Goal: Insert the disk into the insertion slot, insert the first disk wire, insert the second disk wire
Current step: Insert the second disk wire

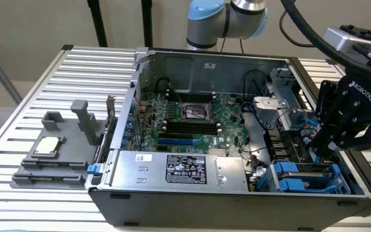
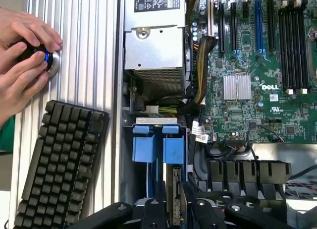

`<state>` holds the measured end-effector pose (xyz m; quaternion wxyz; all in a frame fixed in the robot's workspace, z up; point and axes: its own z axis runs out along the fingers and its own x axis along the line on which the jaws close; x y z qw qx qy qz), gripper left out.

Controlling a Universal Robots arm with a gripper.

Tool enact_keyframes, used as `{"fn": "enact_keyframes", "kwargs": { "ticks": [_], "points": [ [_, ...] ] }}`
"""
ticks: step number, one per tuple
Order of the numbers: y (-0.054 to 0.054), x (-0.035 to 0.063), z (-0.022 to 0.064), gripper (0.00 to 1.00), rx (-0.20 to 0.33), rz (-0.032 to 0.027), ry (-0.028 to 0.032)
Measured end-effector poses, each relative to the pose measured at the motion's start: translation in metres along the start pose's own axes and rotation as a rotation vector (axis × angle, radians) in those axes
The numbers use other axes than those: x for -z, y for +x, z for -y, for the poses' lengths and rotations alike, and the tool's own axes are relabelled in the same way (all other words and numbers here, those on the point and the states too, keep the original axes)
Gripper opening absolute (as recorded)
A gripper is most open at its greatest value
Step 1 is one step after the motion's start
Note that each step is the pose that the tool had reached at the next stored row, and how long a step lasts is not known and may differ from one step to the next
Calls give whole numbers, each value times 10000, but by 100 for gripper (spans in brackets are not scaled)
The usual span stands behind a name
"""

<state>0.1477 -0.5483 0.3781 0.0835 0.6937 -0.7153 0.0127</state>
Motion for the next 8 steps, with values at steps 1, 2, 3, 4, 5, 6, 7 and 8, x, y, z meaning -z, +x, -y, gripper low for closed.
{"fn": "enact_keyframes", "kwargs": {
  "ticks": [1,2,3,4,5,6,7,8],
  "points": [
    [-8,46,-5,27,1,-1,4],
    [-19,90,-10,27,0,-2,7],
    [-40,121,-14,27,-1,-6,11],
    [-68,142,-17,27,-4,-14,23],
    [-102,154,-19,27,-7,-16,42],
    [-140,164,-21,27,-9,-16,60],
    [-172,171,-22,27,-11,-17,75],
    [-205,175,-23,27,-13,-15,81]
  ]
}}
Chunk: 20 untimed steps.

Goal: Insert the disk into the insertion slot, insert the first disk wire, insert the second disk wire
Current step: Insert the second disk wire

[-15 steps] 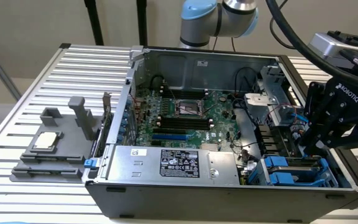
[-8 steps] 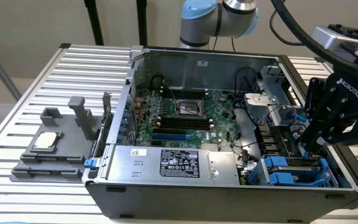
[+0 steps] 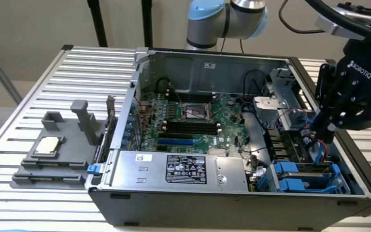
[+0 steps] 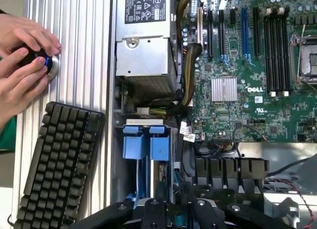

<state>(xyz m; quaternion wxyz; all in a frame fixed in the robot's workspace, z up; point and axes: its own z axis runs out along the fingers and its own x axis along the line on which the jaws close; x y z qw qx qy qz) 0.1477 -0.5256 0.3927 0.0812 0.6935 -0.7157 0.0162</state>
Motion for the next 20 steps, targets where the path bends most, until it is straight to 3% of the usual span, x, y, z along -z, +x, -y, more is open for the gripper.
{"fn": "enact_keyframes", "kwargs": {
  "ticks": [3,8,15,20],
  "points": [
    [-22,6,30,27,-2,-9,-1],
    [-15,13,71,27,-5,-26,-65],
    [9,55,67,27,-6,-32,-66],
    [4,20,70,27,-15,-123,-64]
  ]
}}
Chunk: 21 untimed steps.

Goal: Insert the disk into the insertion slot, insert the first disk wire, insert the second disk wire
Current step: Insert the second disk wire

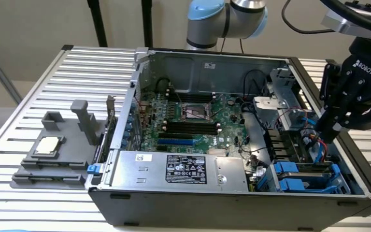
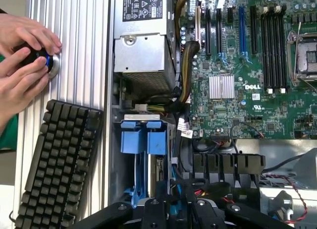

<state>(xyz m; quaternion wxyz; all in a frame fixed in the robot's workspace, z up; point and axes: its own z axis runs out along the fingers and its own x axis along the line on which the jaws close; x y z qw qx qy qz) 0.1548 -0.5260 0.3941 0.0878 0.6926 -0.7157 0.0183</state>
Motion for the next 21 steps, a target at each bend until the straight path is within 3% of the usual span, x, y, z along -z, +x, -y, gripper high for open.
{"fn": "enact_keyframes", "kwargs": {
  "ticks": [4,11,16,21],
  "points": [
    [-4,-26,2,27,-6,-59,1],
    [-6,-44,-3,16,-8,-65,2],
    [21,-68,-199,16,-16,-56,70],
    [149,-157,-193,16,-7,65,86]
  ]
}}
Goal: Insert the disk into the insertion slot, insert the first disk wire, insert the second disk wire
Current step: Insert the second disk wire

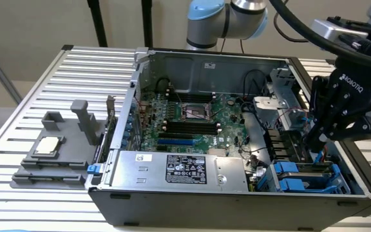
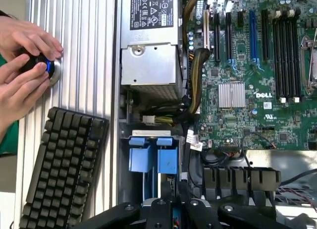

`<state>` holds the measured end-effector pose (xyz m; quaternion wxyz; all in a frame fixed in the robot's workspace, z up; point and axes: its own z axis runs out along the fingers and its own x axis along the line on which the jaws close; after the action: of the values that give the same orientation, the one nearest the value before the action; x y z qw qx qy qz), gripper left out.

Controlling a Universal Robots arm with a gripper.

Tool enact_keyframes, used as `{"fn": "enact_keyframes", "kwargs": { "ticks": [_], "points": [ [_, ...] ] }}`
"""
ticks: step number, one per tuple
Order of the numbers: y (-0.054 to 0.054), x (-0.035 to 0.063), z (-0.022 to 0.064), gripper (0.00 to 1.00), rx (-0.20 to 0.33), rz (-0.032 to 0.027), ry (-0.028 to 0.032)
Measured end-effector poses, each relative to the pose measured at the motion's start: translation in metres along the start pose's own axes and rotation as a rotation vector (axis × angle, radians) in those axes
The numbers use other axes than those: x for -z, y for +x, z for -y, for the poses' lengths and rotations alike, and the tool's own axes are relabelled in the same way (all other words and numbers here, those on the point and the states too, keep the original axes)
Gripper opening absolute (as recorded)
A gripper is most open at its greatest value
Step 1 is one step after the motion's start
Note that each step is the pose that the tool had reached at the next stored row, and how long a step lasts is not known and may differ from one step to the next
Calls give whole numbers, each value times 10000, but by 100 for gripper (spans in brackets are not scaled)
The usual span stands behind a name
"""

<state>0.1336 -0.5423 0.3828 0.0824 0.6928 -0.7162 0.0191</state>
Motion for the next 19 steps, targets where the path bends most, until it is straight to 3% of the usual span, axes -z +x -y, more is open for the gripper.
{"fn": "enact_keyframes", "kwargs": {
  "ticks": [8,11,15,19],
  "points": [
    [179,-87,12,16,20,385,91],
    [213,-104,15,16,32,586,174],
    [223,-120,17,16,98,869,334],
    [258,-176,23,16,134,1024,368]
  ]
}}
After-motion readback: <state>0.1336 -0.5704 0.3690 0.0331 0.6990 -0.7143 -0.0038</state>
